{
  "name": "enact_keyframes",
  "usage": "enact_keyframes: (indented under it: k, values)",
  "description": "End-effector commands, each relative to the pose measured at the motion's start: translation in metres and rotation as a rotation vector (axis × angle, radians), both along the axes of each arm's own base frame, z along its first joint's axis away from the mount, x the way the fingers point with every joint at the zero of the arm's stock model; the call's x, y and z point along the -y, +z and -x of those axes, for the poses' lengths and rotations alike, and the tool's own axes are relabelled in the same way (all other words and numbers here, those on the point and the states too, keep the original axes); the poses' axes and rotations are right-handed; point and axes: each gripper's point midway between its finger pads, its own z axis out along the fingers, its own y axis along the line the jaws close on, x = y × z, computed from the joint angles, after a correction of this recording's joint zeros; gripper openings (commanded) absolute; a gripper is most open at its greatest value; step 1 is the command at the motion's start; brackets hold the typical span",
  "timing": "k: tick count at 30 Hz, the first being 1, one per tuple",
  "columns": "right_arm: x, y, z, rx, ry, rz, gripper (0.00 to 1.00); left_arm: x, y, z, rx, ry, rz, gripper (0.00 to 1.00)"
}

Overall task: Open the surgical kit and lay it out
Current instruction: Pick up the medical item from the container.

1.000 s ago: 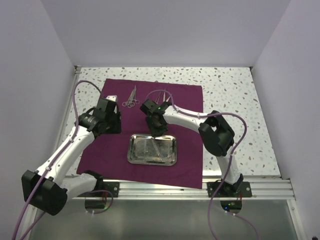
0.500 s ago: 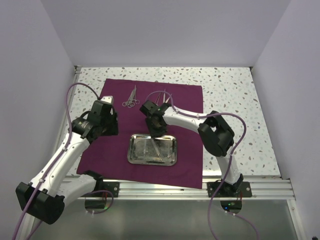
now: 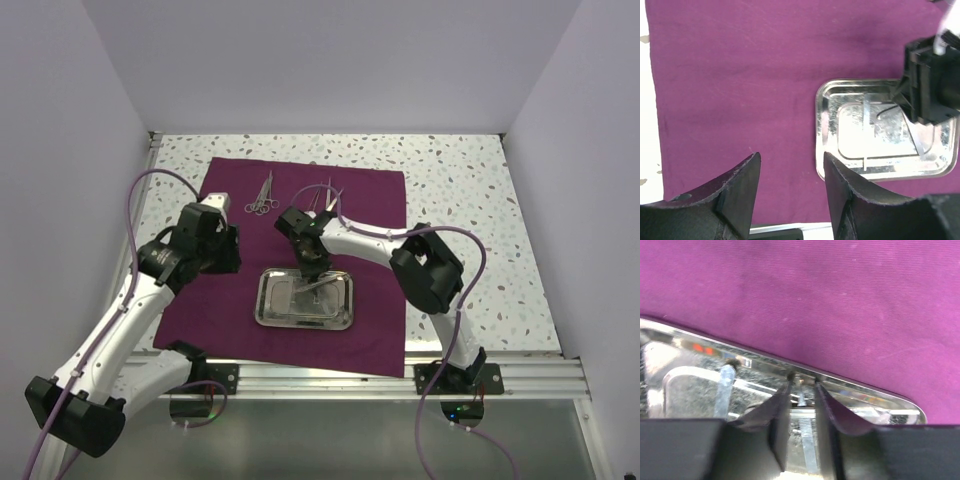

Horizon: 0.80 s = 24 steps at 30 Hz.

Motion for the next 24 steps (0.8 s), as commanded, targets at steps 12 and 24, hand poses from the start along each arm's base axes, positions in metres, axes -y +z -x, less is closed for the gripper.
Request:
enact_keyframes:
  k: [12, 24]
  values:
    - [0.013, -0.045, 0.009, -0.052, -0.028, 0.094, 0.00, 0.010, 0.015, 0.002, 0.071, -0.062, 0.005, 0.59]
    - [-0.023, 0.080, -0.014, 0.135, 0.004, -0.165, 0.00, -0.003, 0.020, -0.001, 0.117, 0.016, -0.019, 0.57]
